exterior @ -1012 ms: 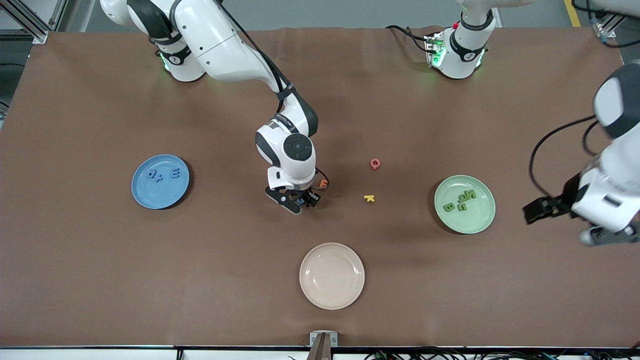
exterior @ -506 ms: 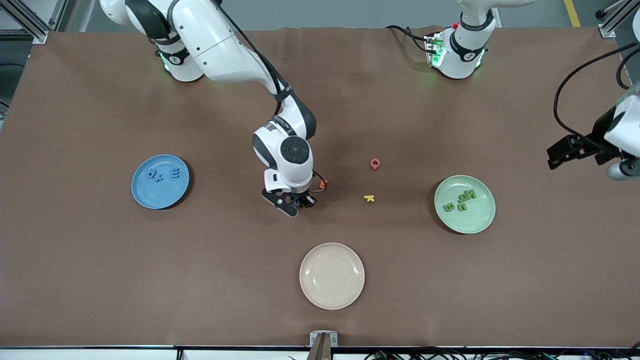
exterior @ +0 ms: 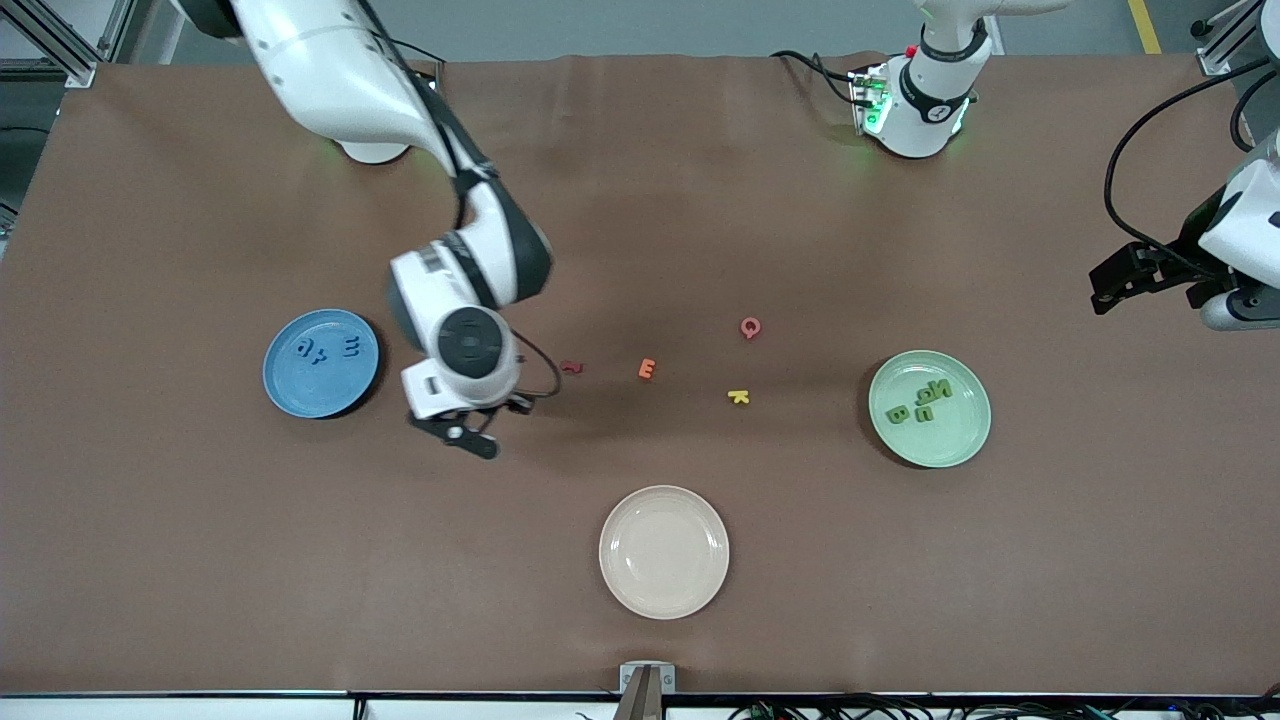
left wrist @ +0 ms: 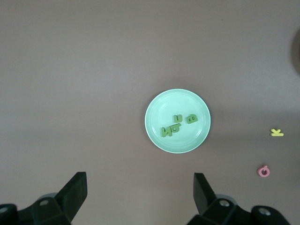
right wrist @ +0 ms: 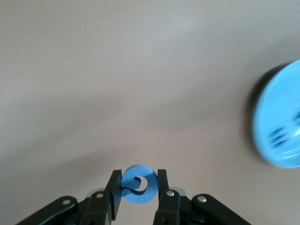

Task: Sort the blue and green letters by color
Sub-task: 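Carry the blue c to the blue plate with the right gripper and release it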

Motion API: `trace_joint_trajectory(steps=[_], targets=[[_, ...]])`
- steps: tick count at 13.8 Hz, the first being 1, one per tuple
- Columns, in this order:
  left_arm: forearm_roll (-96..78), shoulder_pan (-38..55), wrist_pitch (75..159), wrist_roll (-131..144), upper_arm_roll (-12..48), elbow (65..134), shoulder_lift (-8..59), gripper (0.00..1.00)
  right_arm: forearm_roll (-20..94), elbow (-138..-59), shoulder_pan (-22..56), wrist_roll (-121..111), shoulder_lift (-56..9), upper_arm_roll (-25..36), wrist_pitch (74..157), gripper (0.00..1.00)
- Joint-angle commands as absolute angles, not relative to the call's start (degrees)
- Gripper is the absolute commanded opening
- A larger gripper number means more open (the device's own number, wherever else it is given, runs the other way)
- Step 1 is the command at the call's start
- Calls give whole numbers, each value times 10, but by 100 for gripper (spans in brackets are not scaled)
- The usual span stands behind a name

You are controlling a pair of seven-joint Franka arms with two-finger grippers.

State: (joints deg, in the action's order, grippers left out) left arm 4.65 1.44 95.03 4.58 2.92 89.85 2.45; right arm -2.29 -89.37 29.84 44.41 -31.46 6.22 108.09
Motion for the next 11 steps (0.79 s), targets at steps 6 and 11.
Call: trace_joint_trajectory(steps=[6,11], targets=[[35,19,942,23,29,905,6,100,-19,-1261,104,109,-78,50,1234,1],[36,20,951,23,28,901,9,100,-19,-1362,91,91,-77,50,1373,5]])
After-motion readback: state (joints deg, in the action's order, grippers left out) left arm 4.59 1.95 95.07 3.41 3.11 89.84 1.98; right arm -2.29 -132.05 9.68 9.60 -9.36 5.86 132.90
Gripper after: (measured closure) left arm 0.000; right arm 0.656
